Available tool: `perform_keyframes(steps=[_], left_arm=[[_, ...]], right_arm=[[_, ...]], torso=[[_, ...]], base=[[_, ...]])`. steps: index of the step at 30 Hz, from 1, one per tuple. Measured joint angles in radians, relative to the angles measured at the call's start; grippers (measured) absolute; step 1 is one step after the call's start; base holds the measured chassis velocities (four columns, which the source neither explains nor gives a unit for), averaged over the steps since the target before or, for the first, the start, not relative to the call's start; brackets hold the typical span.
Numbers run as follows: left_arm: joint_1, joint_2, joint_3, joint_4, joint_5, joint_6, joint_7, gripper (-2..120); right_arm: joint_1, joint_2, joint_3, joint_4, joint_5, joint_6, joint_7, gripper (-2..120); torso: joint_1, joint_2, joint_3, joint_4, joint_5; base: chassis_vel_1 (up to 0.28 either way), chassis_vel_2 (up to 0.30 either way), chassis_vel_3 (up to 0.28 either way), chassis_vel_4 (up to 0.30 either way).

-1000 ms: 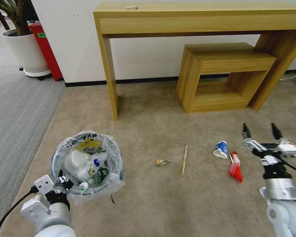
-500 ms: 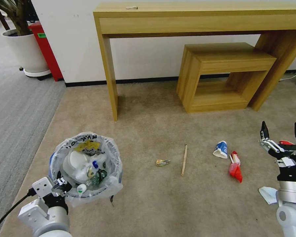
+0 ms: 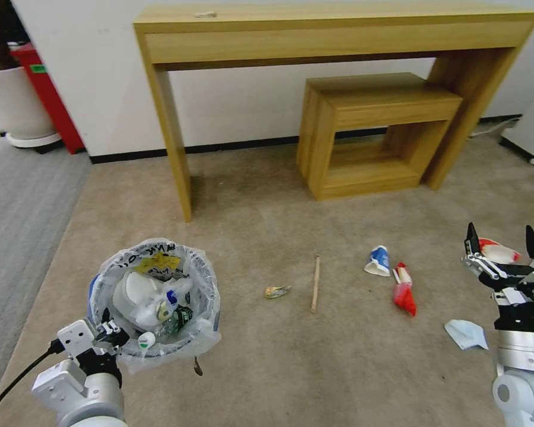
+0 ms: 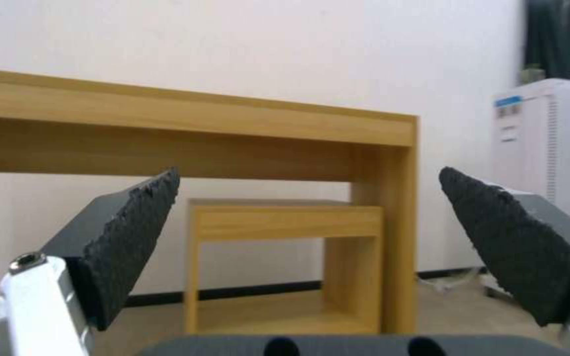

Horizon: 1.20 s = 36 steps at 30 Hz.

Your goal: Pick up the trash bin and place the garbage on the floor into it.

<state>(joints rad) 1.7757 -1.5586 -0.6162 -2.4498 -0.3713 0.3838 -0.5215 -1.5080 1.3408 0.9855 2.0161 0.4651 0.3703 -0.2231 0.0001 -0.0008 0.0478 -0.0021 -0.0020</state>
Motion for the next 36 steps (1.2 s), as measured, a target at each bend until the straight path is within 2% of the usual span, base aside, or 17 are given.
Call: perform_keyframes(steps=[10,26,36], left_arm=[[-0.003,0.004,-0.007,0.004,0.004,-0.009,0.007,0],[-0.001,-0.003,-0.017,-0.004,-0.004,-0.012,0.000,0],[0.003,-0.008,-0.017,-0.012,-0.001,-0.015,0.000,0]], right_arm=[[-0.004,-0.001,-0.036,0.000,-0.036,0.006,-0.002,100],[0.005,0.002,-0.060,-0.021,-0.030,0.003,-0.018,100],[0.007,-0.002,-0.062,-0.028,-0.024,0.009,-0.020,100]], torso=[[0.000,0.000,0.000,-0.0004,0.0000],[0.000,0.000,0.000,0.0000,0.0000],[0.000,0.000,0.000,0.0000,0.0002]], base=[[-0.088,-0.081,-0.090,-0.083],[0.000,0.000,0.000,0.000],[-0.140,0.128,0.131,-0.131]])
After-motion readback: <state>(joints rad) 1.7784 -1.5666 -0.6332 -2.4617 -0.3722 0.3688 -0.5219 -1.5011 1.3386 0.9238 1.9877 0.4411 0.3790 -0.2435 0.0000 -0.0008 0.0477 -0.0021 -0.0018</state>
